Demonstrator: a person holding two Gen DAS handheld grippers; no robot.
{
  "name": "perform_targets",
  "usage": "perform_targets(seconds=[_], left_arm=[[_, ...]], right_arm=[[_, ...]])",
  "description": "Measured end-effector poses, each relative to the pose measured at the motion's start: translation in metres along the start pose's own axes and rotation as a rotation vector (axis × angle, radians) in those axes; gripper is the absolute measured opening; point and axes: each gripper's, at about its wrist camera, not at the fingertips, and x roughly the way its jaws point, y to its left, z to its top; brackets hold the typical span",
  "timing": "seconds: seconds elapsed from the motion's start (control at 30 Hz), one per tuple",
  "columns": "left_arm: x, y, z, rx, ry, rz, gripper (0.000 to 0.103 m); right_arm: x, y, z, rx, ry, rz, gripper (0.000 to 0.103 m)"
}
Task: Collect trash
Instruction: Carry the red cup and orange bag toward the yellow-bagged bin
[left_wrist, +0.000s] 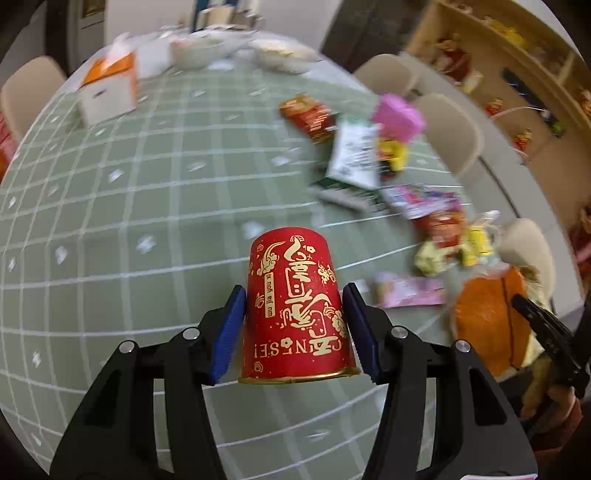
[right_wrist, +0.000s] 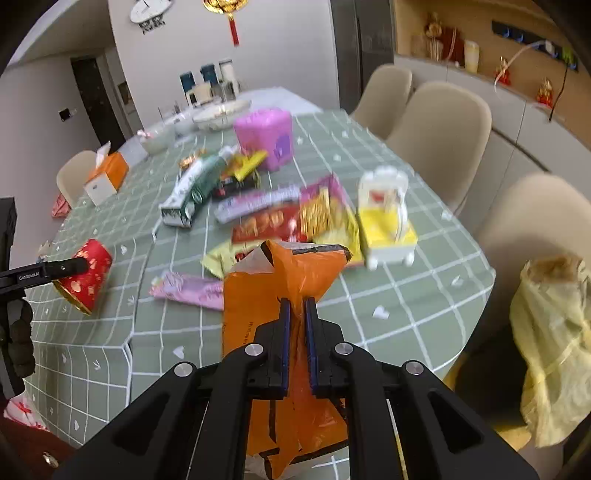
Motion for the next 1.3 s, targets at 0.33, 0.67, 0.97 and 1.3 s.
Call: perform_targets(seconds=[0.33,0.67,0.97,1.3], left_arm=[[-0.027,-0.129,0.038,0.201,-0.206,-0.201,0.051],[-0.017,-0.302,0.049,0.396,-0.244,-0.427,0.052],[0.007,-0.420,0.014,0.467,-0.171,-0.507,0.052],[0.049,-0.460,-0.017,0.503,-0.086,-0.366,0.052]], right_arm=[[-0.070,-0.046,0.032,0.038,-0.180,-0.075,0.009],[-0.182,-0.170,0.036,0.080,-0.353,-0.337,0.009],[-0.203,-0.310,0.018,0.138,-0.337,-0.528,0.009],[-0.077,-0.356,-0.027,0.211,-0.100,-0.293,0.009]])
